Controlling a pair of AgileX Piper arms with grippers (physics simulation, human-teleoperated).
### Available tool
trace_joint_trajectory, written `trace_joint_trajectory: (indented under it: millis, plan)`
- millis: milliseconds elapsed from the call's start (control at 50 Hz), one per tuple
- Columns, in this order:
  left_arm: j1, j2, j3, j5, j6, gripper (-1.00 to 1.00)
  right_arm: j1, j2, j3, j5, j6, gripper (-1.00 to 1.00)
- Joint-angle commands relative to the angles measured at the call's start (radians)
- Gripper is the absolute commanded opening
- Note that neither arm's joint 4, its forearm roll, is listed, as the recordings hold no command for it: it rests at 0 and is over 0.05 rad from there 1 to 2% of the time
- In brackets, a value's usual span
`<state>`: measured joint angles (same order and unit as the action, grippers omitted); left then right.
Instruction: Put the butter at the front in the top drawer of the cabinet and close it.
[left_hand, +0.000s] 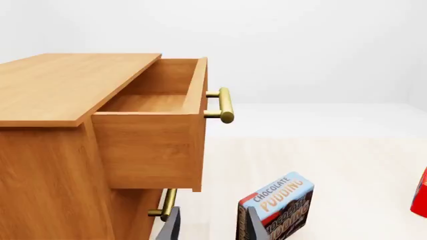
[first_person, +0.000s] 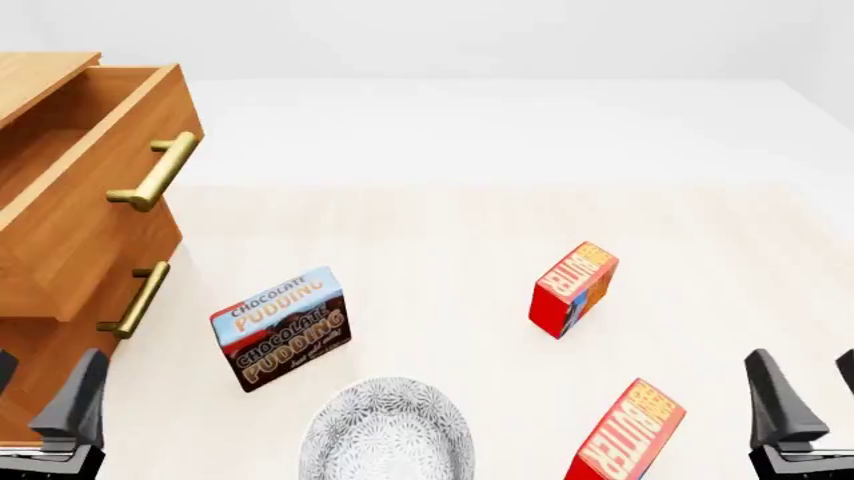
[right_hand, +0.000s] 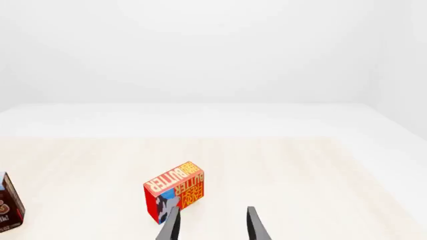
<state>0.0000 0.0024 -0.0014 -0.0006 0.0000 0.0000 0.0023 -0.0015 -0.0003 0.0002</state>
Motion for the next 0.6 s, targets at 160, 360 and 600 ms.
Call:
trace_joint_trajectory:
  millis: [160, 360, 600]
  plan:
    - [0.0, 0.005, -0.003, 0.0, 0.0, 1.0, 0.0, 0.004, -0.003, 0.001, 0.001, 1.0]
    - [0.0, 0.02, -0.002, -0.008, 0.005, 1.0, 0.0, 0.004, -0.003, 0.001, 0.0, 1.0]
    - [-0.017, 0.001, -0.085, 0.086, -0.024, 1.0, 0.0, 0.004, -0.003, 0.001, 0.0, 1.0]
